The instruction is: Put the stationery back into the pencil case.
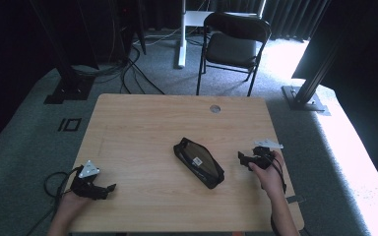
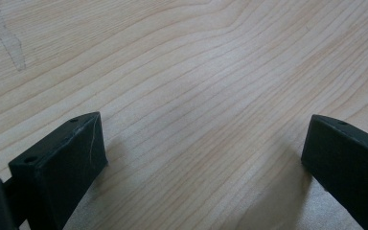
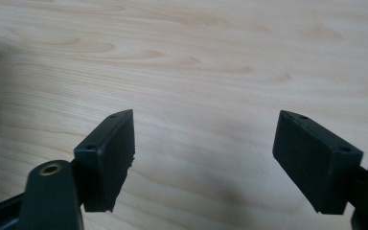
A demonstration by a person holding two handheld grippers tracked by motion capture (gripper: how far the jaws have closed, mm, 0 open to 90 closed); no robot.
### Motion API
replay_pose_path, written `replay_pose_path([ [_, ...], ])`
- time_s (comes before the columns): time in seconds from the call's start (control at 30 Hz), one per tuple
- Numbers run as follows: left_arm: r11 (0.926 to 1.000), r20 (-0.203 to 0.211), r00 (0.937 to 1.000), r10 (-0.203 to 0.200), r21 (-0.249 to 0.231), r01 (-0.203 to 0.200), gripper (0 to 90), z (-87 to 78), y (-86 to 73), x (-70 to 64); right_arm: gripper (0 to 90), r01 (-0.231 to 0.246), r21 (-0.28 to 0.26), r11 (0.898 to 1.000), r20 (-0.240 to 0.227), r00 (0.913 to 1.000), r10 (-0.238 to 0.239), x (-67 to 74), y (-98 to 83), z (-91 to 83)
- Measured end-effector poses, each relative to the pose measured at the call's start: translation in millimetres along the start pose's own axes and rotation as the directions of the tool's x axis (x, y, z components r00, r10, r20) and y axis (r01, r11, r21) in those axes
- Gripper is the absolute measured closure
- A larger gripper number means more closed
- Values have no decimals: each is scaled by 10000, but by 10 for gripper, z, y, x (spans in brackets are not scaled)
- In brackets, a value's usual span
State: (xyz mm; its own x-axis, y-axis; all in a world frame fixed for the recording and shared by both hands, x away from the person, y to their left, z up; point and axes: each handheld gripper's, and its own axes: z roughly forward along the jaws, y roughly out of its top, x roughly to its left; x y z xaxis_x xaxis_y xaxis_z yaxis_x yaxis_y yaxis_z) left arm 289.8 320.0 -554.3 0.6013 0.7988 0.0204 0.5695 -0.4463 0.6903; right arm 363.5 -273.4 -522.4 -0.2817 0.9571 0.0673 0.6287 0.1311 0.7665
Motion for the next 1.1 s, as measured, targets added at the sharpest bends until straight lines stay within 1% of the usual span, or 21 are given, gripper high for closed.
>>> replay_pose_path([
  [0.03,10000,0,10000,0,-1,0,16,0,0,0,206,-199,39,9998,45,9998,199,-21,-22,-9],
  [0.07,10000,-1,10000,0,-1,0,16,0,0,0,197,-248,47,9997,131,9996,248,-38,-45,-18],
  [0.13,10000,-2,10000,0,-4,0,16,0,0,0,167,27,246,9997,345,9994,-36,-69,-96,-33],
  [0.17,10000,0,10000,1,-1,-1,16,0,0,0,168,-5,281,9996,579,9983,-12,-90,-123,-35],
  [0.2,10000,-1,10000,-2,-2,2,16,0,0,0,168,-72,289,9996,707,9975,52,-111,-149,-39],
  [0.23,10000,-2,10000,-1,-3,1,16,0,0,0,168,-289,292,9992,691,9972,269,-128,-175,-48],
  [0.27,10000,-1,10000,-2,-3,2,16,0,0,0,168,-585,417,9974,737,9957,553,-141,-202,-59],
  [0.3,10000,-2,10000,-2,-2,2,16,0,0,0,168,-634,572,9963,782,9952,588,-152,-228,-66],
  [0.37,10000,-2,10000,0,-2,0,16,0,0,0,168,-469,615,9970,846,9955,416,-165,-282,-75],
  [0.4,10000,-1,10000,-4,-4,4,16,0,0,0,166,-444,611,9971,868,9955,390,-173,-307,-83],
  [0.43,10000,-1,10000,-1,-2,1,16,0,0,0,146,-476,567,9973,937,9947,422,-178,-333,-91],
  [0.53,10000,-2,10000,-2,-3,2,16,0,0,0,138,-447,465,9979,1315,9906,383,-199,-400,-124],
  [0.57,10000,-1,10000,-1,-3,1,16,0,0,0,138,-460,463,9979,1361,9899,393,-206,-425,-134],
  [0.67,10000,0,10000,-1,-2,1,16,0,0,0,137,-708,399,9967,1384,9883,647,-221,-501,-167],
  [0.77,10000,0,10000,-2,-4,2,16,0,0,0,135,-725,510,9961,1564,9856,637,-243,-581,-184],
  [0.8,10000,0,10000,-1,-3,1,16,0,0,0,121,-782,504,9957,1670,9836,688,-251,-608,-186],
  [0.83,10000,-4,10000,11,-1,-11,16,0,0,1,126,-842,396,9957,1682,9828,764,-264,-625,-191],
  [1.0,10000,-20,10000,-39,-10,39,16,0,0,0,124,-992,358,9944,1846,9786,909,-303,-652,-223],
  [1.1,10000,-22,10000,-40,-12,40,16,1,0,0,120,-956,387,9947,1821,9794,870,-310,-640,-211],
])
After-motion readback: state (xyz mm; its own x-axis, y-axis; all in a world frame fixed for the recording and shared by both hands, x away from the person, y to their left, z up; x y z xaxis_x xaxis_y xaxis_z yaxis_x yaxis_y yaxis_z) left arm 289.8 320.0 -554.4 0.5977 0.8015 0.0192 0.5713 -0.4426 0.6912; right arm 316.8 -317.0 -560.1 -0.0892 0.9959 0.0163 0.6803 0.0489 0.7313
